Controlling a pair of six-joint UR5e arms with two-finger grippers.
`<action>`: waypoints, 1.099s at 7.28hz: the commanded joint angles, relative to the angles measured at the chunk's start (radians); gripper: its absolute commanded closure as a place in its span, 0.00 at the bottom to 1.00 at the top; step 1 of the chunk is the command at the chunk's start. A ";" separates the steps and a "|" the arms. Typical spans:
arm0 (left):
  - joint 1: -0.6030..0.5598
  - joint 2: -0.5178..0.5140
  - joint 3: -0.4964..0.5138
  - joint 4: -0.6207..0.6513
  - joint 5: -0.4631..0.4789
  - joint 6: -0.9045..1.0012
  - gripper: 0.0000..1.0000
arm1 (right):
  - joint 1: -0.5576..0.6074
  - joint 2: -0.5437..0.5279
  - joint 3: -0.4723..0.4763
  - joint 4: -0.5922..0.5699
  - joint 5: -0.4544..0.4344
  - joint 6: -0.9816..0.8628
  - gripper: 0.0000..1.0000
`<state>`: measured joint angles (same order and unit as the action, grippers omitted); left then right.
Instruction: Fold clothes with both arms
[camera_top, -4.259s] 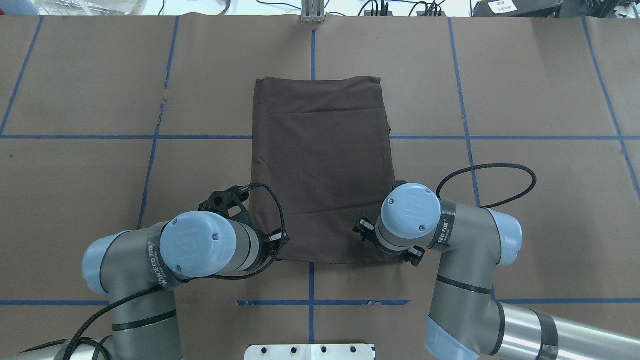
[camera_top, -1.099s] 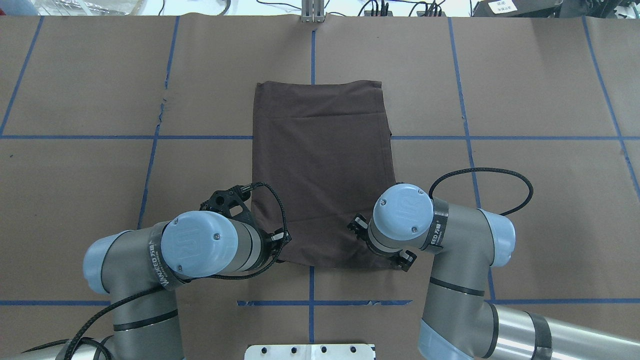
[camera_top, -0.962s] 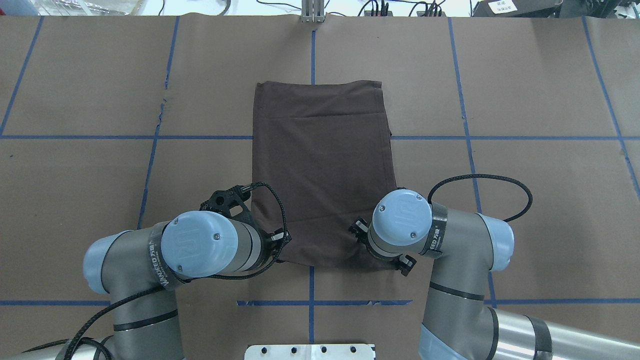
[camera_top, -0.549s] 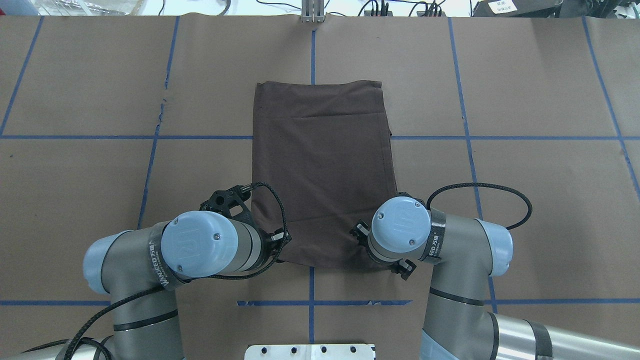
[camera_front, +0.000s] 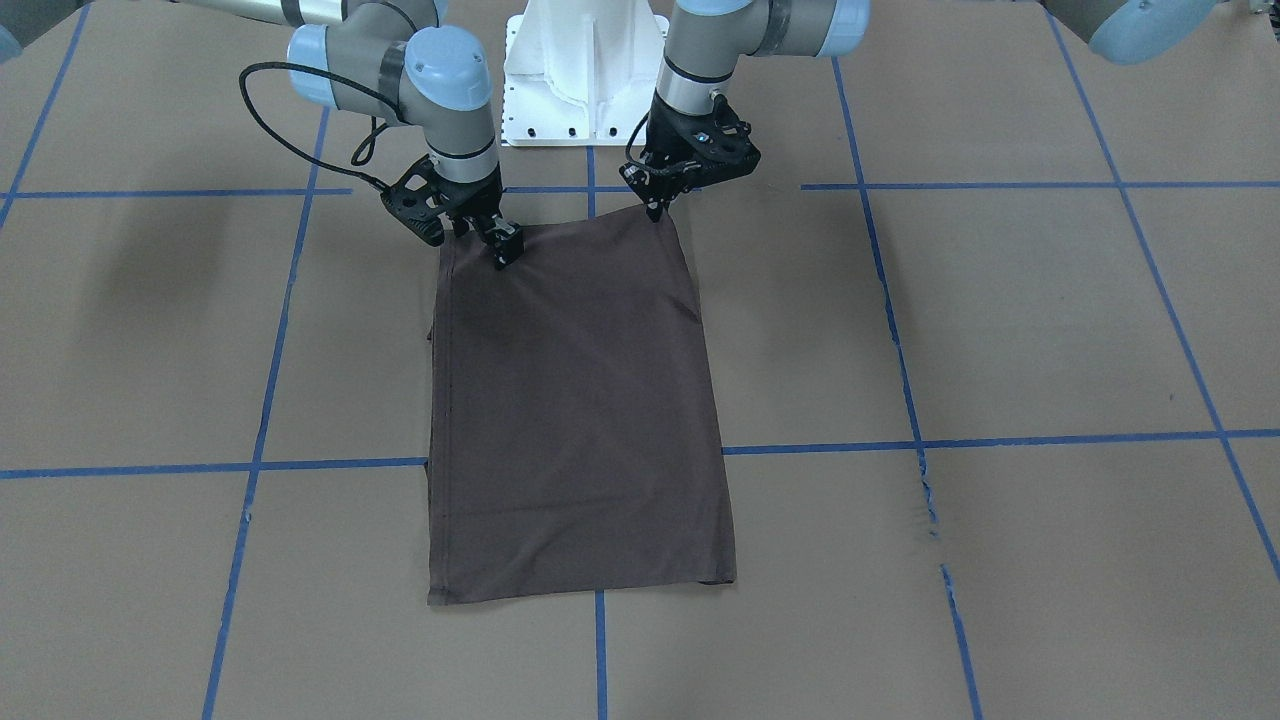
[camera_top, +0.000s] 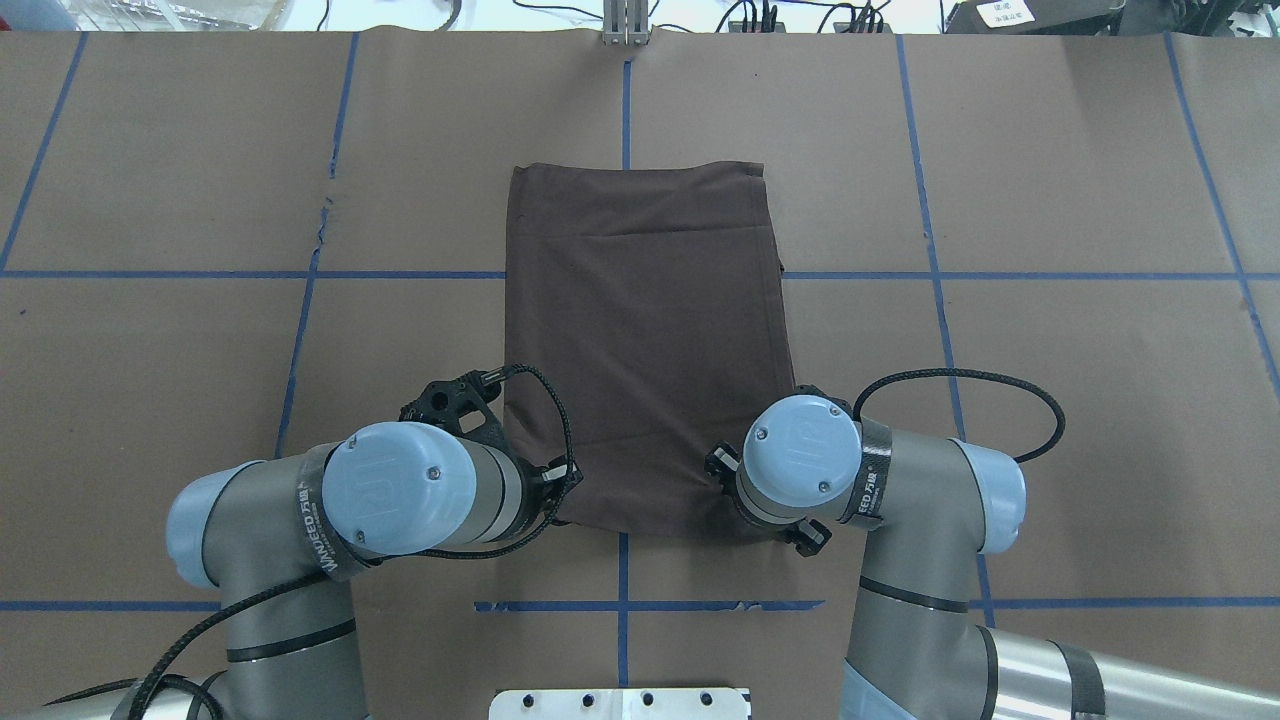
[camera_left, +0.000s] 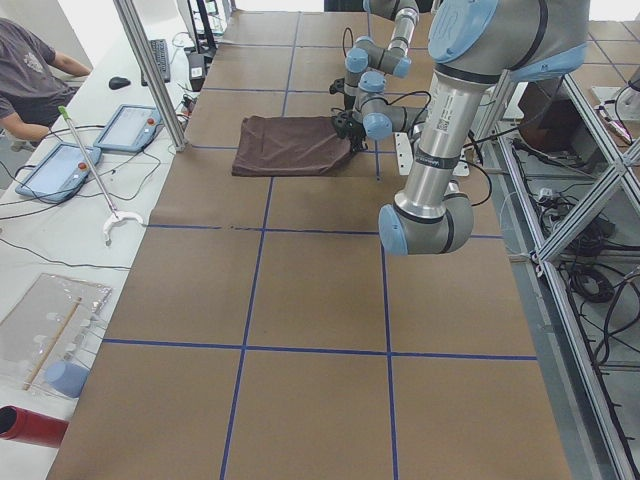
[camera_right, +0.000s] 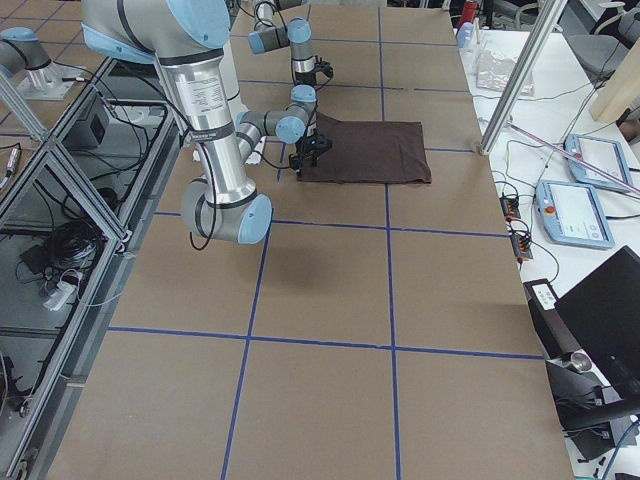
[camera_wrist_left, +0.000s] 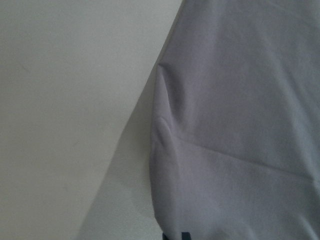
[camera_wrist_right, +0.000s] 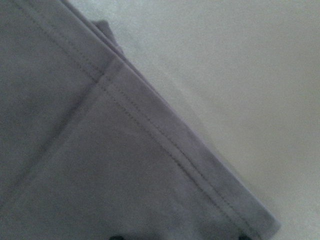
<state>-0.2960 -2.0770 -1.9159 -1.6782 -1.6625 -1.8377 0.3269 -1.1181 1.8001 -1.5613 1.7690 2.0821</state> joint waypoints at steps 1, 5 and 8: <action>0.000 0.000 0.000 0.000 0.001 0.000 1.00 | 0.000 0.000 -0.001 0.000 0.001 0.001 0.82; 0.000 0.000 0.000 0.000 0.001 0.000 1.00 | 0.004 0.009 0.002 -0.002 0.003 0.000 1.00; 0.000 0.000 0.000 0.000 0.001 0.000 1.00 | 0.011 0.015 0.010 -0.003 0.004 0.001 1.00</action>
<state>-0.2960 -2.0770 -1.9159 -1.6782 -1.6613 -1.8377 0.3351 -1.1059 1.8059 -1.5635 1.7731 2.0826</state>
